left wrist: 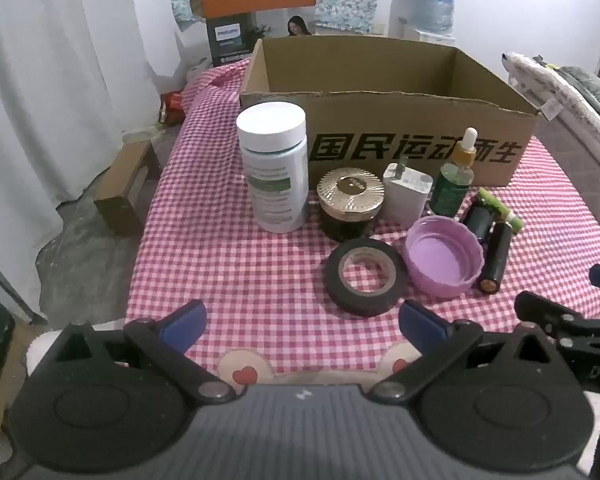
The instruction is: Organize rigid objects
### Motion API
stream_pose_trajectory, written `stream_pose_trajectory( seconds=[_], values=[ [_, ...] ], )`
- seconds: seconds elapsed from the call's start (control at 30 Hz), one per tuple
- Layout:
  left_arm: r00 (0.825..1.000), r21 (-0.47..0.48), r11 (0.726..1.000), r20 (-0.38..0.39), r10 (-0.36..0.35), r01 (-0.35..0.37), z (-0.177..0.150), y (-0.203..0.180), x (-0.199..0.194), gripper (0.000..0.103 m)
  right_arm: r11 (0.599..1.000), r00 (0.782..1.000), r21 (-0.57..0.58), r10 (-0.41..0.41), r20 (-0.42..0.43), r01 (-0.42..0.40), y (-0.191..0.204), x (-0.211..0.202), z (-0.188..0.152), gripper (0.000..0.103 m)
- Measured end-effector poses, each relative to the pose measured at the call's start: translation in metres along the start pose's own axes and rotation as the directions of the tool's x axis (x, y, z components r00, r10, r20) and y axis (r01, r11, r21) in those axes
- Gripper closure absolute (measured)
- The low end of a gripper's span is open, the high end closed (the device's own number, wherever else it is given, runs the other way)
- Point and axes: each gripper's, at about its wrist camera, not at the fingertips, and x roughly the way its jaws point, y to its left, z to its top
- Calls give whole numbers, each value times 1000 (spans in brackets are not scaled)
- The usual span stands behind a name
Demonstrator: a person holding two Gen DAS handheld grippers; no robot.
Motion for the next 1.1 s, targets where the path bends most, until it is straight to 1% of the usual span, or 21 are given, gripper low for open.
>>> stream_pose_trajectory(
  seconds=[0.2, 0.27, 0.43, 0.47, 0.63, 1.1],
  values=[
    [1000, 3, 1000, -9, -4, 5, 0, 0, 1, 0, 1000, 1000, 5, 9, -7, -9, 1, 0, 0, 1],
    [1000, 5, 1000, -10, -8, 8, -1, 6, 5, 0, 1000, 1000, 3, 11, -4, -11, 2, 0, 1, 1],
    [1000, -6, 1000, -12, 2, -2, 0, 9, 6, 0, 1000, 1000, -3, 19, -5, -19, 4, 2, 2, 1],
    [1000, -15, 1000, -13, 13, -13, 0, 6, 4, 0, 1000, 1000, -5, 21, -6, -21, 6, 2, 1, 1],
    [1000, -15, 1000, -14, 17, -17, 0, 6, 4, 0, 1000, 999, 8, 29, -14, -29, 3, 2, 6, 1],
    [999, -28, 999, -22, 24, -24, 1, 8, 4, 0, 1000, 999, 0, 31, -17, -31, 6, 0, 6, 1]
  ],
)
